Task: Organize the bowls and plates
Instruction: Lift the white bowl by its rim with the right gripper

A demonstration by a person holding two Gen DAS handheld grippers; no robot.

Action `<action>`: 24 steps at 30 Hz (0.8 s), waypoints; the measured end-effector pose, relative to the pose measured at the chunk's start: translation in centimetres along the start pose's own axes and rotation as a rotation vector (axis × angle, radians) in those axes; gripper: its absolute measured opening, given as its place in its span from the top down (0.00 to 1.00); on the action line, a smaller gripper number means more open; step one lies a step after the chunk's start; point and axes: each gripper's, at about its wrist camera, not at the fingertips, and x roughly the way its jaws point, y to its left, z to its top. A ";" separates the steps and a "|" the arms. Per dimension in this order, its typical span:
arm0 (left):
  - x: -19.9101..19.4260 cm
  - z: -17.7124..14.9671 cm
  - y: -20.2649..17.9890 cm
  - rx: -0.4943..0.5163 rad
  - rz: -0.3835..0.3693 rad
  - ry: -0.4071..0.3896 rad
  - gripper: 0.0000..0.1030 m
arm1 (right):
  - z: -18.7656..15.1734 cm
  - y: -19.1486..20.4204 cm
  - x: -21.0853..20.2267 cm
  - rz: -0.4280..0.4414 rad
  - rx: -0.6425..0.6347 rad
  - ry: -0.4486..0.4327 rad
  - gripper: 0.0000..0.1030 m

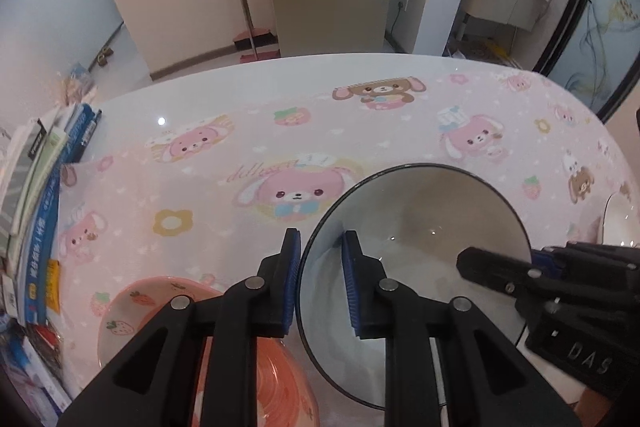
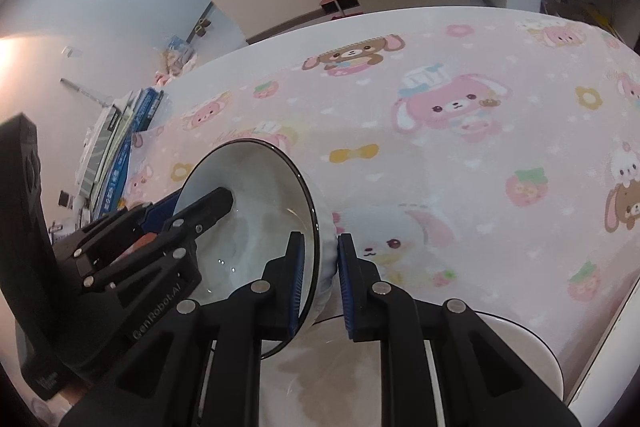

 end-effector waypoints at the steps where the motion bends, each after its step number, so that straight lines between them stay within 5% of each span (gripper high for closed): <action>1: 0.0 -0.1 -0.1 0.019 0.004 -0.005 0.83 | 0.0 0.1 0.0 -0.015 -0.011 -0.009 0.85; 7: -0.5 -0.1 -1.0 0.067 0.049 -0.032 0.84 | 0.2 -0.2 -0.7 -0.024 -0.007 -0.030 0.87; 12: -1.0 0.0 -1.6 0.063 -0.005 -0.041 0.88 | 1.2 -1.5 -2.2 -0.029 -0.002 -0.088 0.88; 16: -0.8 0.0 -1.6 0.053 -0.023 -0.040 0.90 | 1.8 -2.6 -2.0 0.016 0.023 -0.072 0.90; 24: 0.3 -0.3 -2.7 0.093 0.017 -0.029 0.89 | 1.9 -1.9 -1.2 -0.062 -0.032 -0.043 0.90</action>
